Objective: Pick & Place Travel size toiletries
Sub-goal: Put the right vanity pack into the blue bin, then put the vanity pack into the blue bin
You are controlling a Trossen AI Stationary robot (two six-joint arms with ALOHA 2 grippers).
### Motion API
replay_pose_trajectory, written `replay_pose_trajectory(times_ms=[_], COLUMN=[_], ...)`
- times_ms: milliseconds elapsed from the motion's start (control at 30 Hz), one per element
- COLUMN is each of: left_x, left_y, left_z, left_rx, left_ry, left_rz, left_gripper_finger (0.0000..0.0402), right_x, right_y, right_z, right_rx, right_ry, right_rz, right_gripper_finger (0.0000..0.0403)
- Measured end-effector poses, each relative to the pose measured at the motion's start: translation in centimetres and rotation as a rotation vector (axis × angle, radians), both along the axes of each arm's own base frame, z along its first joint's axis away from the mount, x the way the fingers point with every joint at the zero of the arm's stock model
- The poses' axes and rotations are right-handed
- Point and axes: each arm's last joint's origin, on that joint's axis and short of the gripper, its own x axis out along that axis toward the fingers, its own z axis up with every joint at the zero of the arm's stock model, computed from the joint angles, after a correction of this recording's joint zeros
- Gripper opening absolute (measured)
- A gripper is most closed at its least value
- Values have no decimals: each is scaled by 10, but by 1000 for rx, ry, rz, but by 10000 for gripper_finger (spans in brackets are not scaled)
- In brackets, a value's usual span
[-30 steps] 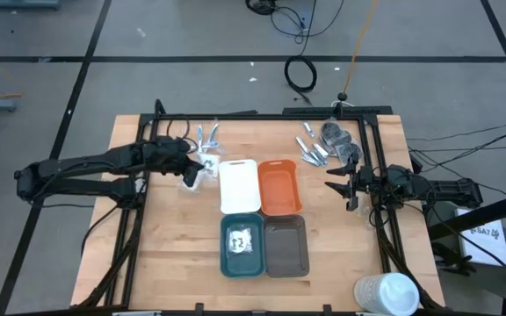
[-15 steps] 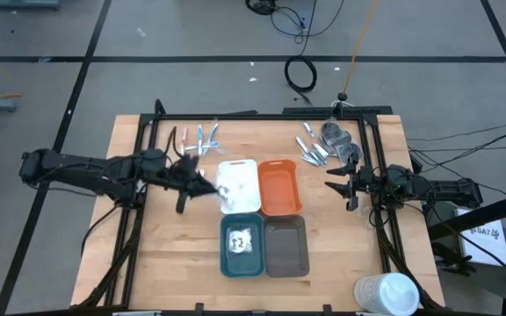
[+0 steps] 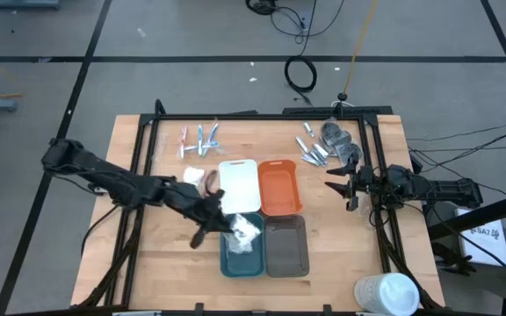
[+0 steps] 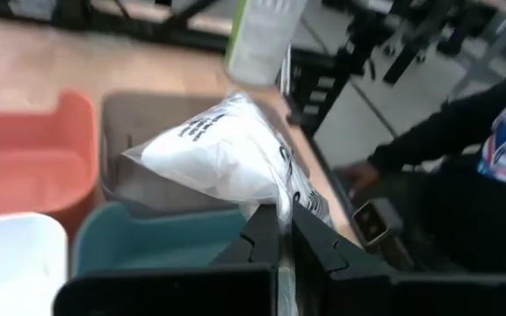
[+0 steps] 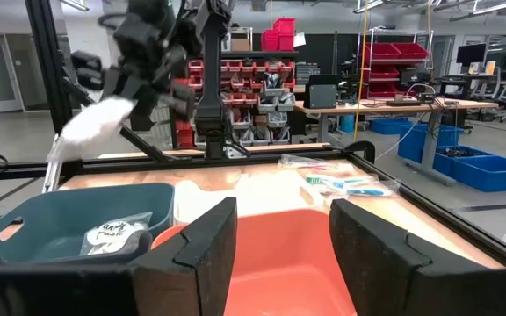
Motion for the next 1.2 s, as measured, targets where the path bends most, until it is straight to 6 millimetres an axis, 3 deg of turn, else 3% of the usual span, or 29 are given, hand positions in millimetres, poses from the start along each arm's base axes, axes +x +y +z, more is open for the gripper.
replay_pose_trajectory(times_ms=[167,400,800,1200], left_x=[20,27,28,29], left_y=[-8,-10,-10,-3], left_z=[-24,-46,-40,-38], left_rx=[-18,-89,-153,-199], left_ry=[108,244,233,245], left_rz=[-81,-56,-42,-14], left_gripper_finger=[2,17,30,127], right_x=[0,0,0,0], right_y=[0,0,0,0], right_z=[0,0,0,0], right_rx=[0,0,0,0], right_ry=[0,0,0,1], right_rz=[0,0,0,0], right_gripper_finger=[176,172,172,173])
